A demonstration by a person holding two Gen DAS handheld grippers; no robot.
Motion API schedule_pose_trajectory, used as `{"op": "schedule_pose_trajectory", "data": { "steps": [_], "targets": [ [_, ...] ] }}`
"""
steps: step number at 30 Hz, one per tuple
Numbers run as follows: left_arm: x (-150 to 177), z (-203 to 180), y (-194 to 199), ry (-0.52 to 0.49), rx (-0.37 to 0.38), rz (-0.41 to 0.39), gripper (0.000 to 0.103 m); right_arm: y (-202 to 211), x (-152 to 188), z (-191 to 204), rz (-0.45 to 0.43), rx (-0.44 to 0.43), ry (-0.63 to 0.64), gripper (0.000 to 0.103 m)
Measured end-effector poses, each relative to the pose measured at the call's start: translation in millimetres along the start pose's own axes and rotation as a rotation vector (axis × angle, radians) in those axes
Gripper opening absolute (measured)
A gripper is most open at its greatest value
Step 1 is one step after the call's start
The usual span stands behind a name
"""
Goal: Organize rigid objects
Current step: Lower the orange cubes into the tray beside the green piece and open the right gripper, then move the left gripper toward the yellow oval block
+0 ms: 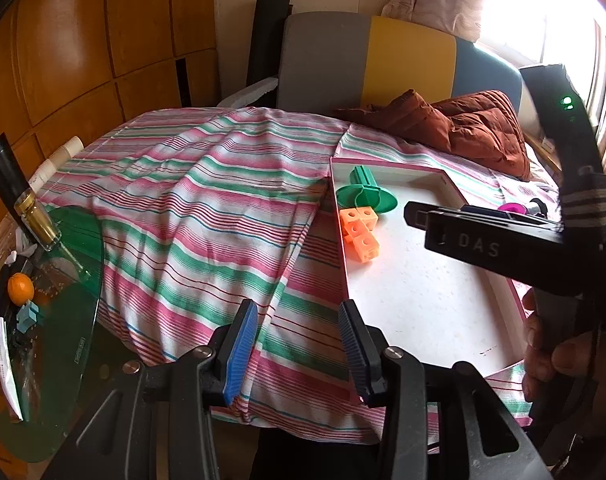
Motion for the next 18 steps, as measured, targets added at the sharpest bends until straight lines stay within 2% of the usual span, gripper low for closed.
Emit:
{"op": "schedule_pose_trajectory", "data": {
  "steps": [11,18],
  "targets": [
    [1,-13,-2,-0.024,0.030,0.014,0.042,36,-1,-26,-0.070,0.046,0.003,0.074],
    [2,-32,-7,-0.033,0.101,0.050,0.042,66,8,-77,-0.098,0.119,-0.032,0.079]
  ]
}}
Point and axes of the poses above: each gripper's, at about its wrist camera, not at the fingertips, and y roughly against the way its jaws point, z to its left, x to its underside, the point moved 7 cm from there along -y, roughly the way its jaws point, and after that the axes turned 5 degrees about -z, right-handed, at the moved point
